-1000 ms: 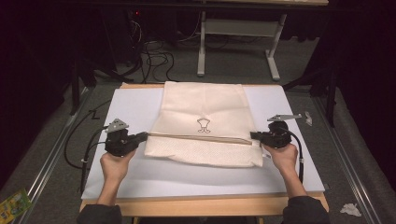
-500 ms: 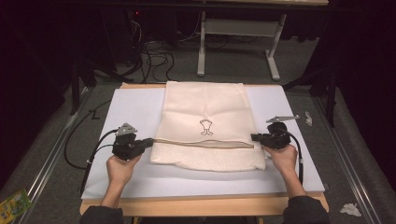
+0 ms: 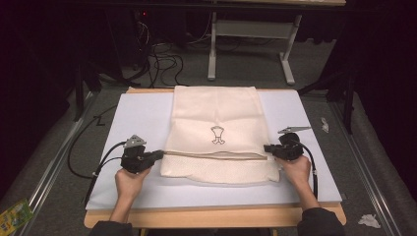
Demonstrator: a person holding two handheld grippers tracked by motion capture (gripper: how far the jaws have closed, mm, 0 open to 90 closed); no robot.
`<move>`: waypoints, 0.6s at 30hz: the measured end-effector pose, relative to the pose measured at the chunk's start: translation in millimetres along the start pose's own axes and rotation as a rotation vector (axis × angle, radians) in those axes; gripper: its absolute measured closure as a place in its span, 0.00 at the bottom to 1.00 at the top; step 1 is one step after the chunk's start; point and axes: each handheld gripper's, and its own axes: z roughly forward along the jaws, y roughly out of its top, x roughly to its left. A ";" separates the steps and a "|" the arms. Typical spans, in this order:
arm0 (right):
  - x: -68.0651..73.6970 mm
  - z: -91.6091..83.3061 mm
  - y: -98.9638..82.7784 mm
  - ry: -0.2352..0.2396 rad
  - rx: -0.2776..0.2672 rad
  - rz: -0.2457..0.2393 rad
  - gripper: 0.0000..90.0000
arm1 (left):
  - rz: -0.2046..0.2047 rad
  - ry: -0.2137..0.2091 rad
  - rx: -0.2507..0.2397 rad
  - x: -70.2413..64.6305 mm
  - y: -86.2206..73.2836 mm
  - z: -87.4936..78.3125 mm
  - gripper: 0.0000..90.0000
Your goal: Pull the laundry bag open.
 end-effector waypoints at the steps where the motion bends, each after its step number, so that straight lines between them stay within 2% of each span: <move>1: -0.5 0.3 -0.2 0.001 0.000 0.000 0.96 | -0.003 0.001 0.003 0.0 -0.6 0.6 0.96; 6: 1.0 0.1 -0.1 -0.003 -0.006 -0.003 0.95 | -0.003 0.004 0.019 1.0 -2.9 2.6 0.96; 10: -1.0 5.9 -1.2 0.001 0.013 0.006 0.94 | 0.010 0.017 0.031 0.2 -4.7 4.7 0.96; 13: 0.6 8.1 -2.7 -0.011 0.025 0.002 0.92 | 0.006 0.020 0.033 0.0 -6.2 6.7 0.96; 18: -1.2 6.4 -3.9 -0.007 -0.008 0.008 0.87 | 0.012 0.022 0.036 0.5 -7.2 7.9 0.96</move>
